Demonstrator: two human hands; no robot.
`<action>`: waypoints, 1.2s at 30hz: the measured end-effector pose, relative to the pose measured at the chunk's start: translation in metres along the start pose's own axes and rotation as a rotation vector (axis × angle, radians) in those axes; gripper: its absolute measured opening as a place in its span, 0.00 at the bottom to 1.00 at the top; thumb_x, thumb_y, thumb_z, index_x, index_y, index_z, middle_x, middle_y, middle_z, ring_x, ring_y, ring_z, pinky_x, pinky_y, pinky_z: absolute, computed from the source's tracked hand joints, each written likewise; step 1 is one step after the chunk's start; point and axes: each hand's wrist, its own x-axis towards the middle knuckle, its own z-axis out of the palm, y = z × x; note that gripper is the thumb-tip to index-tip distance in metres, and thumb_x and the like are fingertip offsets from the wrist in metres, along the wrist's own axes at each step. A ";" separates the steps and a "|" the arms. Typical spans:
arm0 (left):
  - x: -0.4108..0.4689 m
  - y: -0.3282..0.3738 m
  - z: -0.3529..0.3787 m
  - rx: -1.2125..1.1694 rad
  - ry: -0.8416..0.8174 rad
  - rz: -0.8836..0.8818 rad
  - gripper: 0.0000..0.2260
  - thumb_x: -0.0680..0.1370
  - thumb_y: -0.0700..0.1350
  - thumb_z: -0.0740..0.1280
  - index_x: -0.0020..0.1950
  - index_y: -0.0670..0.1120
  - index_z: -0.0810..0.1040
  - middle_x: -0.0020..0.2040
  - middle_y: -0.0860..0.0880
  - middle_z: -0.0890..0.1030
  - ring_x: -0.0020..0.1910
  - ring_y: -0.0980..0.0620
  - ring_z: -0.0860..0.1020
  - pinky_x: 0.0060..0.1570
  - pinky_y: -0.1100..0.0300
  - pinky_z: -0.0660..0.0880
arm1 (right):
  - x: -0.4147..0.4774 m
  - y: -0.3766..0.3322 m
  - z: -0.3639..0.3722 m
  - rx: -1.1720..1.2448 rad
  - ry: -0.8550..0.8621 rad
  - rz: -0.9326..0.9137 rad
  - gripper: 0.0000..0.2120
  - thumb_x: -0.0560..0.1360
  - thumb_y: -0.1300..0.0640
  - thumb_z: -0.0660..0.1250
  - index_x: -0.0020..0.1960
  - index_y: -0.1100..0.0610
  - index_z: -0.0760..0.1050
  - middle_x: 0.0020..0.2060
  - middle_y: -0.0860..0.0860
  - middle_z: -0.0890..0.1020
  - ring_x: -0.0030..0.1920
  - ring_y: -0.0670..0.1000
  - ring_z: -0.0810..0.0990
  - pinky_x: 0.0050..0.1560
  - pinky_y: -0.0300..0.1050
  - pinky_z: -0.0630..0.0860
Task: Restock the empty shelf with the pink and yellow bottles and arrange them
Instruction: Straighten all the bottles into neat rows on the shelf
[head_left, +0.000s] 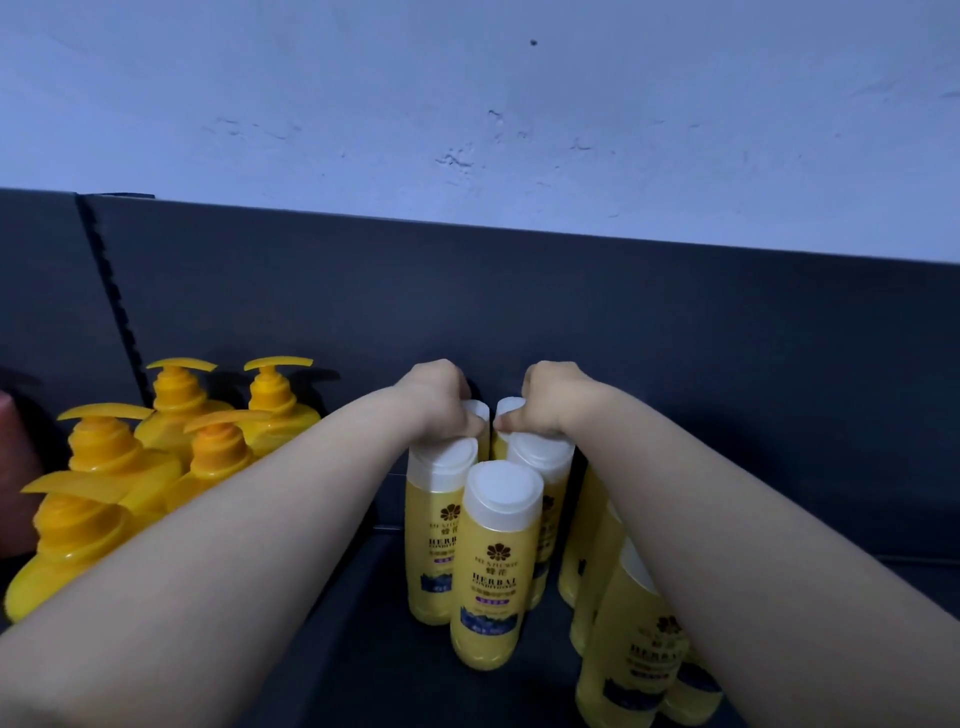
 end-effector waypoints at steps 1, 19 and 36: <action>0.001 -0.001 0.000 -0.002 0.006 0.016 0.11 0.72 0.48 0.69 0.52 0.48 0.76 0.48 0.48 0.75 0.45 0.48 0.73 0.48 0.56 0.75 | 0.000 0.001 0.000 0.017 -0.001 0.007 0.21 0.70 0.43 0.71 0.52 0.58 0.72 0.45 0.52 0.74 0.38 0.51 0.74 0.33 0.42 0.70; -0.021 -0.018 -0.012 0.145 0.105 0.218 0.10 0.76 0.45 0.65 0.56 0.52 0.80 0.57 0.51 0.78 0.54 0.50 0.76 0.53 0.57 0.74 | -0.024 0.008 -0.015 -0.067 -0.005 -0.112 0.16 0.74 0.57 0.65 0.61 0.59 0.74 0.46 0.52 0.75 0.39 0.53 0.77 0.40 0.45 0.77; -0.042 -0.025 0.012 0.275 -0.064 0.368 0.34 0.70 0.46 0.74 0.72 0.56 0.63 0.65 0.52 0.64 0.63 0.47 0.66 0.61 0.52 0.69 | -0.041 0.023 0.000 -0.438 -0.017 -0.368 0.23 0.69 0.41 0.65 0.63 0.43 0.69 0.53 0.47 0.71 0.53 0.50 0.74 0.45 0.46 0.73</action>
